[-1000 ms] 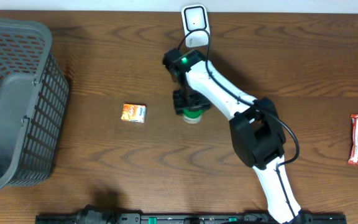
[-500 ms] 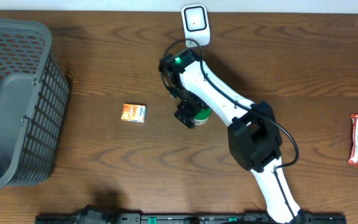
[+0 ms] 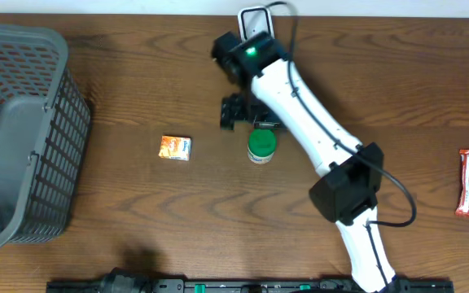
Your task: Scan the item barcode
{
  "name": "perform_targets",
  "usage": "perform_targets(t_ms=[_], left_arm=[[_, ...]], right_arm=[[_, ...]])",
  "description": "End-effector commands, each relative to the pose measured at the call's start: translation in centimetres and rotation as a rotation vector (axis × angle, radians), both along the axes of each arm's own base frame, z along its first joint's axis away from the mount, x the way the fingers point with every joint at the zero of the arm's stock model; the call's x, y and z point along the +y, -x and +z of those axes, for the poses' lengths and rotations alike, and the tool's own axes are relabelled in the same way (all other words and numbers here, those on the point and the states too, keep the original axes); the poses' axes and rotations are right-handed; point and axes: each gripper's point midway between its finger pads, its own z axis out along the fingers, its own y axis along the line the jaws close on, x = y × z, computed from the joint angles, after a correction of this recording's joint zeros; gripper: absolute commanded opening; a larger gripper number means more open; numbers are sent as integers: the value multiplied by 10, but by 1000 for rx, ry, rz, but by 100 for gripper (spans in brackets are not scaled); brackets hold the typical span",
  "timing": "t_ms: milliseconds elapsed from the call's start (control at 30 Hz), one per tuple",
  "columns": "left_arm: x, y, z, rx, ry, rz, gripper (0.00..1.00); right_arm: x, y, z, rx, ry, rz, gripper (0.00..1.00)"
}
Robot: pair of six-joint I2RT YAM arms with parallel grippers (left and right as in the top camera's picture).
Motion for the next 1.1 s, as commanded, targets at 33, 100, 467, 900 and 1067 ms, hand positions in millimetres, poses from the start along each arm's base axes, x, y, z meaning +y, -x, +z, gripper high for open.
perform_targets(t_ms=[33, 100, 467, 900, 1067], left_arm=[[2, 4, -1, 1, -3, 14, 98], [2, 4, -1, 1, -2, 14, 98], [2, 4, -1, 1, -2, 14, 98], [2, 4, -1, 1, -2, 14, 98], [2, 4, -1, 1, -2, 14, 98]], right_arm=[[-17, -1, -3, 61, 29, -738, 99], [-20, 3, -9, 82, 63, -859, 99], [-13, 19, -41, 118, 135, -1002, 99], [-23, 17, -100, 79, 175, -1014, 99], [-30, 14, -101, 51, 186, -913, 71]])
